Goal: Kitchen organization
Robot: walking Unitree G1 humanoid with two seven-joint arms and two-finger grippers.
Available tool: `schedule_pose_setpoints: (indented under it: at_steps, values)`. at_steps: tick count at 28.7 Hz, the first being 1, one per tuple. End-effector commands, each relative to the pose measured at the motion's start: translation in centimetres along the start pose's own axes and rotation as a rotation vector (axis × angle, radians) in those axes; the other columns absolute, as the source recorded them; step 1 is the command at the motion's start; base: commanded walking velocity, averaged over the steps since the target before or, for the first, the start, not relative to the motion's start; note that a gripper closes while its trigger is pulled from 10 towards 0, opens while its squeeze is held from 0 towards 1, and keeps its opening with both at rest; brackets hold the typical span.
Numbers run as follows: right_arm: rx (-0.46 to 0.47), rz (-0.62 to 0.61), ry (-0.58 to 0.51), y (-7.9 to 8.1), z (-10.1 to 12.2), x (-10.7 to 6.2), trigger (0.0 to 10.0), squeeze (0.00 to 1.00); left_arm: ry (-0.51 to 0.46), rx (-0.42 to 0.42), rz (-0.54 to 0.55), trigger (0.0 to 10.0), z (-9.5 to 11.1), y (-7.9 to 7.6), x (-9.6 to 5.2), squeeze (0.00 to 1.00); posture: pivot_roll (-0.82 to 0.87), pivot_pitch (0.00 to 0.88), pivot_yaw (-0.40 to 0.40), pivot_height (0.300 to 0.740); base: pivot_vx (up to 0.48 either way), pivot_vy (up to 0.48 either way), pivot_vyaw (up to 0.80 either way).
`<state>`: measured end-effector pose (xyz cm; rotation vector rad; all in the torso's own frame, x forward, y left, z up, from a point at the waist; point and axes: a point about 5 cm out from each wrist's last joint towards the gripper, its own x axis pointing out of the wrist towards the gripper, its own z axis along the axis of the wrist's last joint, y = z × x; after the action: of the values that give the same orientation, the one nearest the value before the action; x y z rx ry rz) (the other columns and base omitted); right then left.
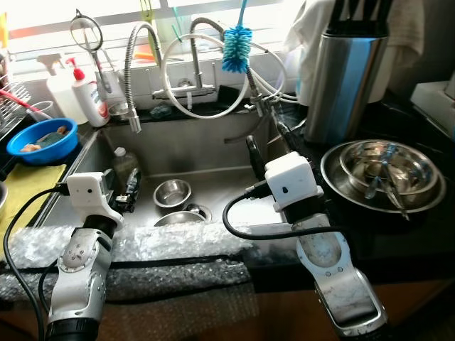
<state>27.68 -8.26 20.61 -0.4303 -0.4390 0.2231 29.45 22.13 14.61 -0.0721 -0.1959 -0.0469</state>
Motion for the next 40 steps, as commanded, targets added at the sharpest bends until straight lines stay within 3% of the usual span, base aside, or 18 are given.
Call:
schedule_pose_setpoints:
  at_steps: [1,12,40]
  values:
    - [0.01,0.002,0.005,0.18,0.05,0.32,10.0,0.0,0.0,0.003,0.008,10.0,-0.13,0.1,0.16,0.0,-0.07,0.0,0.1,0.74,0.0,0.0,-0.8]
    - [0.038,0.017,0.0,0.43,0.17,0.64,10.0,0.0,0.0,0.006,0.006,10.0,-0.14,0.1,0.22,0.0,-0.07,0.0,0.101,0.74,0.0,0.0,-0.8]
    - [0.063,0.002,-0.001,0.42,0.45,1.25,10.0,0.0,-0.005,0.013,0.003,10.0,0.08,0.27,0.51,0.0,-0.06,0.0,0.106,0.74,0.0,0.0,-0.06]
